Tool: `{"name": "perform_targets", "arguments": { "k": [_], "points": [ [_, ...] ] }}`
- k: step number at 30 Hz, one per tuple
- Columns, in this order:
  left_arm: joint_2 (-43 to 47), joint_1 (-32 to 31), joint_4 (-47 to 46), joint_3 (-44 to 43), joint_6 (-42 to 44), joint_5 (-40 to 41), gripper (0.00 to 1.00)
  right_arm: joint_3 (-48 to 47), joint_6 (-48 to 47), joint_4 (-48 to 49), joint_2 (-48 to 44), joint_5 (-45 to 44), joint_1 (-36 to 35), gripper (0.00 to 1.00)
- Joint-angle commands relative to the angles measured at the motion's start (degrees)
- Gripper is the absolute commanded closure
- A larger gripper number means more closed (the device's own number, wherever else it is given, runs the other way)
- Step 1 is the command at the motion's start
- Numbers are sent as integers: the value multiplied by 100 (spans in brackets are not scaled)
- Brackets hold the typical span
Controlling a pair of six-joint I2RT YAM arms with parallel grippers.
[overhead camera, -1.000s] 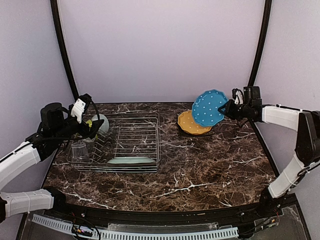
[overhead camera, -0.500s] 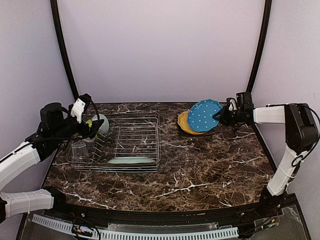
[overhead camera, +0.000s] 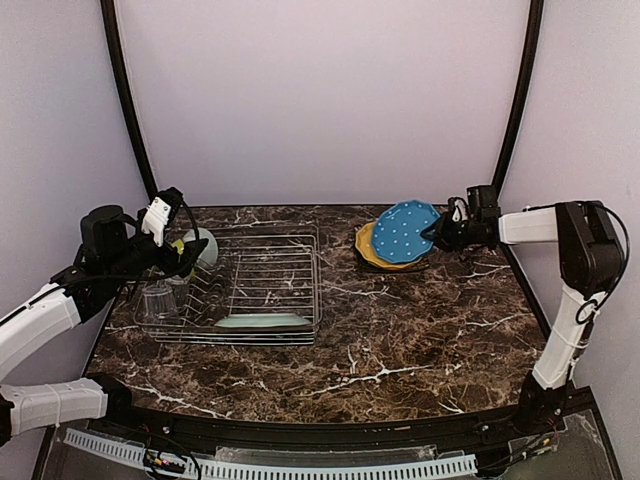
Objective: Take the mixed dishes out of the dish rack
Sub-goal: Place the plate with another plate.
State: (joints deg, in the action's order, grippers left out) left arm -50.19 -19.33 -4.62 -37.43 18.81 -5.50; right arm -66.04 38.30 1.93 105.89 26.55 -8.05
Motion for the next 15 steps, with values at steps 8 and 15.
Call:
{"name": "perform_targets", "arguments": {
  "k": [8, 15],
  "points": [
    [-5, 25, -73, 51, -50, -56, 0, -367, -88, 677, 58, 209, 34, 77],
    [-28, 35, -104, 52, -71, -95, 0, -461, -300, 423, 12, 35, 32, 68]
  ]
}}
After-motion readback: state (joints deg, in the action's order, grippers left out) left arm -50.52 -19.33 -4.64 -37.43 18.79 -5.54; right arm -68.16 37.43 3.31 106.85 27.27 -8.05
